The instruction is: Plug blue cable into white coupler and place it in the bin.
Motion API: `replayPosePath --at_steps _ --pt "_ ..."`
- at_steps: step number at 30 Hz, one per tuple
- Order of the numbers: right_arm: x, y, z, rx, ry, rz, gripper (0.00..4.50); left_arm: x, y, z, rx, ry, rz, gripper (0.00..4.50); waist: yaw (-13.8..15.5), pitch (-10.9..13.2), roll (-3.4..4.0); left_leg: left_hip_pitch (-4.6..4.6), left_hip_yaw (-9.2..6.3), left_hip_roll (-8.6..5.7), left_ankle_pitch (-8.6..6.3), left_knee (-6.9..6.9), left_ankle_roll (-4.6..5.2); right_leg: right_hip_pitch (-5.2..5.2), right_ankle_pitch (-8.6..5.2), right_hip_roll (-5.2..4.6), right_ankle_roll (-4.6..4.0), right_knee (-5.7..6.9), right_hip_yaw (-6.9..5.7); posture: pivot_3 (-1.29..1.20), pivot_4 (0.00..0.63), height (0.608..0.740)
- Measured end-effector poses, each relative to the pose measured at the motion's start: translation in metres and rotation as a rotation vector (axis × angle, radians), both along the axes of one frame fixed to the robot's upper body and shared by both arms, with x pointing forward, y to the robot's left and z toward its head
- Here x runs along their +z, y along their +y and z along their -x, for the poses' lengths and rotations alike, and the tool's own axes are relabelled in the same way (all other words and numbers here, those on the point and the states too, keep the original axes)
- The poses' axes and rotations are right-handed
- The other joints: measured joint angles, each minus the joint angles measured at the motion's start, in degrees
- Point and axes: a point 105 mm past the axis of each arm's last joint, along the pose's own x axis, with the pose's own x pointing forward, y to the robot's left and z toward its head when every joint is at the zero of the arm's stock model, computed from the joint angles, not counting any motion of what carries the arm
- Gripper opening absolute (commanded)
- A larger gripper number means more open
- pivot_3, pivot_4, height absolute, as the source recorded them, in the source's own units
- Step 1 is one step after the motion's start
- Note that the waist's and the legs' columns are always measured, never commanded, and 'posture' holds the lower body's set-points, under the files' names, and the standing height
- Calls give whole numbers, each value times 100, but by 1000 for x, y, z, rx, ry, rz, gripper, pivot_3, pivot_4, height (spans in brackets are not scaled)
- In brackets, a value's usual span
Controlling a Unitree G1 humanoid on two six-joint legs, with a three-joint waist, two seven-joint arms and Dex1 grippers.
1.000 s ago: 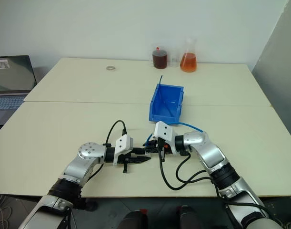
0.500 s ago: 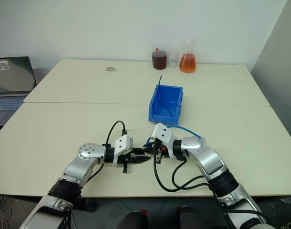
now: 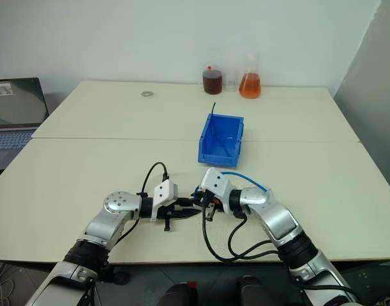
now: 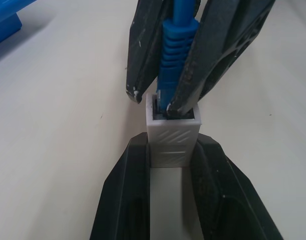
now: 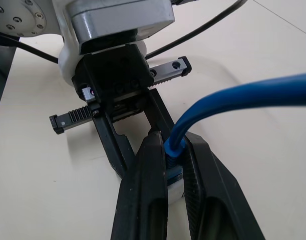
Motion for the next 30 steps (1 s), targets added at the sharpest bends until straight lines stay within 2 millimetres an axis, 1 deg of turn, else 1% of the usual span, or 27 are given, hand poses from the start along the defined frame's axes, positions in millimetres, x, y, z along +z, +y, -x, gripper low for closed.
replayPosePath --at_steps 2,4,5,6,7,8,11,12,13,14,15,17,18,19,21,23,25,26,27,28,29,30 --pt "-1 0 0 9 -9 1 169 0 0 0 0 1 -1 776 0 -4 1 1 0 1 0 -1 0 1 -1 0 -1 0 0 0 150 740" --pt "-1 0 -1 15 -11 1 169 0 1 0 3 2 -3 1489 -1 -11 2 2 0 1 0 -1 0 1 -1 2 -1 0 0 0 150 740" --pt "-1 1 -1 15 -10 1 169 -1 1 0 2 4 -4 1574 -1 -13 3 2 0 2 0 -2 0 1 -1 2 -2 0 0 0 150 740" --pt "-1 1 -2 14 -7 -1 169 -1 0 1 0 5 -3 1765 -1 -17 5 2 0 2 0 -2 0 1 -1 3 -3 0 0 0 150 740" --pt "-1 2 -3 9 -1 -8 169 0 0 2 -3 13 -1 2055 -1 -22 8 3 -1 3 0 -2 0 2 -2 3 -3 0 0 0 150 740" --pt "-1 1 -4 5 5 -17 169 0 1 5 -4 23 -4 2219 -3 -23 8 3 0 5 0 -2 0 2 -2 4 -4 0 1 0 150 740" --pt "0 0 -4 -19 42 -59 169 2 3 10 -8 40 0 2955 -3 -23 8 2 0 9 0 -5 0 0 -4 5 -8 0 0 0 150 740" --pt "0 0 -5 -40 76 -89 169 5 6 13 0 45 9 3177 -6 -22 9 0 0 10 0 -8 0 -4 -5 5 -9 0 1 0 150 740" --pt "2 -2 -6 -56 96 -108 169 8 8 15 6 42 11 3307 -8 -21 10 -2 0 11 0 -8 0 -5 -5 5 -9 -1 1 0 150 740" --pt "3 -3 -7 -66 109 -120 169 11 10 16 11 40 13 3563 -11 -20 11 -5 -1 13 0 -9 0 -8 -6 4 -10 -1 1 0 150 740" --pt "5 -6 -9 -92 147 -140 169 18 17 17 33 28 17 3851 -5 -16 16 -11 -3 12 0 -10 0 -13 -7 4 -13 -1 -1 0 150 740" --pt "10 -13 -13 -147 203 -167 169 29 27 18 77 14 21 4144 -4 -11 18 -33 -6 12 0 -9 0 -32 -7 2 -12 0 -2 0 150 740" --pt "16 -19 -18 -192 236 -190 169 35 33 19 109 7 24 4379 -5 0 20 -48 -6 11 0 -9 0 -46 -6 -2 -12 0 -1 0 150 740" --pt "31 -26 -28 -255 271 -227 169 46 40 19 164 -11 33 4479 -3 23 19 -56 -4 7 0 -8 0 -55 -5 -6 -10 4 0 0 150 740" --pt "62 -33 -41 -306 252 -286 169 63 42 18 213 -46 59 4479 1 44 22 -84 -4 5 0 -6 -1 -80 -1 -19 -7 4 0 0 150 740" --pt "105 -34 -51 -325 216 -362 169 86 38 20 263 -79 113 4479 -2 45 22 -111 -9 5 0 -7 -1 -99 10 -19 -26 0 -7 0 150 740" --pt "138 -31 -63 -339 185 -397 169 110 27 22 308 -119 174 4479 -4 47 22 -119 -8 2 -1 -9 -1 -106 16 -18 -34 -1 -9 0 150 740" --pt "145 -31 -69 -353 185 -399 169 117 24 22 324 -136 188 4479 -4 47 22 -118 -7 0 -1 -9 -1 -105 16 -17 -34 -2 -9 0 150 740" --pt "151 -32 -84 -395 181 -399 169 127 20 20 367 -163 204 4479 3 46 21 -117 -6 -6 -1 -13 -1 -102 16 -17 -34 -5 -9 0 150 740" --pt "149 -34 -96 -435 187 -388 863 131 19 16 408 -176 216 4500 6 45 19 -117 -7 -7 -1 -14 -1 -97 16 -17 -35 -11 -11 0 150 740" --pt "144 -37 -104 -462 203 -381 1004 132 19 14 434 -176 223 4500 8 45 19 -117 -4 -8 -1 -14 -1 -97 16 -17 -35 -12 -9 0 150 740" --pt "133 -40 -117 -508 237 -368 1325 132 19 9 482 -163 240 4500 1 46 19 -119 0 -11 -1 -13 -1 -99 18 -20 -34 -14 -5 0 150 740"
